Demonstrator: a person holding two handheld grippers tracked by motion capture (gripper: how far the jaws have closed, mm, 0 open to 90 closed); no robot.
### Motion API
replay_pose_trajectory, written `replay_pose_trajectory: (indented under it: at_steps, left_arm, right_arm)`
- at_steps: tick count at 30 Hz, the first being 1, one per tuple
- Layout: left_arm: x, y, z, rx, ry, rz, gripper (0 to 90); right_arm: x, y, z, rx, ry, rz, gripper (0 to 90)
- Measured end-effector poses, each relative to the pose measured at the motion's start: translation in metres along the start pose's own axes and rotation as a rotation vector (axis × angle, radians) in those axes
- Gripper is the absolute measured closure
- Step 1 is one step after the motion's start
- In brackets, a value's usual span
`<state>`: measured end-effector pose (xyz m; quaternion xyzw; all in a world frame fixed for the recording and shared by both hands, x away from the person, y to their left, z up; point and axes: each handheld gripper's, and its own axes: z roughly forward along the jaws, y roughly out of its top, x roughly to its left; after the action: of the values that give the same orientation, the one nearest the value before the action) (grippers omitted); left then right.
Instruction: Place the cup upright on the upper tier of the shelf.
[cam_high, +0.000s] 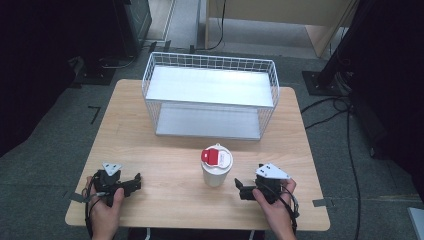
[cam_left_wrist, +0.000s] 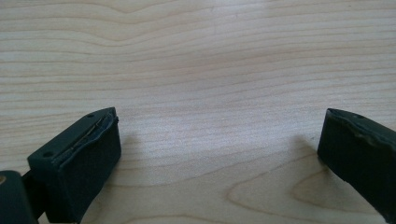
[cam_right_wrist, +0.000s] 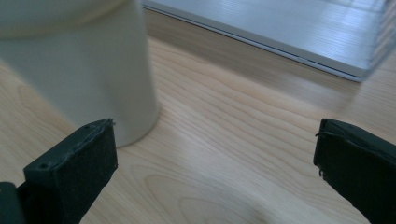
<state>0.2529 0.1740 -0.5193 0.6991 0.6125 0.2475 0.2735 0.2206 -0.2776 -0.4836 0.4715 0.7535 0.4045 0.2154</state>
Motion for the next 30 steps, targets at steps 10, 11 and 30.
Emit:
replay_pose_trajectory:
  at_steps: [10,11,30]
  left_arm:
    - [0.0,0.0,0.0,0.0,0.0,0.0,0.0]
    - [0.0,0.0,0.0,0.0,0.0,0.0,0.0]
    - [0.0,0.0,0.0,0.0,0.0,0.0,0.0]
  right_arm:
    - [0.026,0.006,0.013,-0.02,0.079,-0.026,0.0]
    - [0.026,0.006,0.013,-0.02,0.079,-0.026,0.0]
    - [0.048,0.013,0.029,-0.072,0.156,-0.014,0.0]
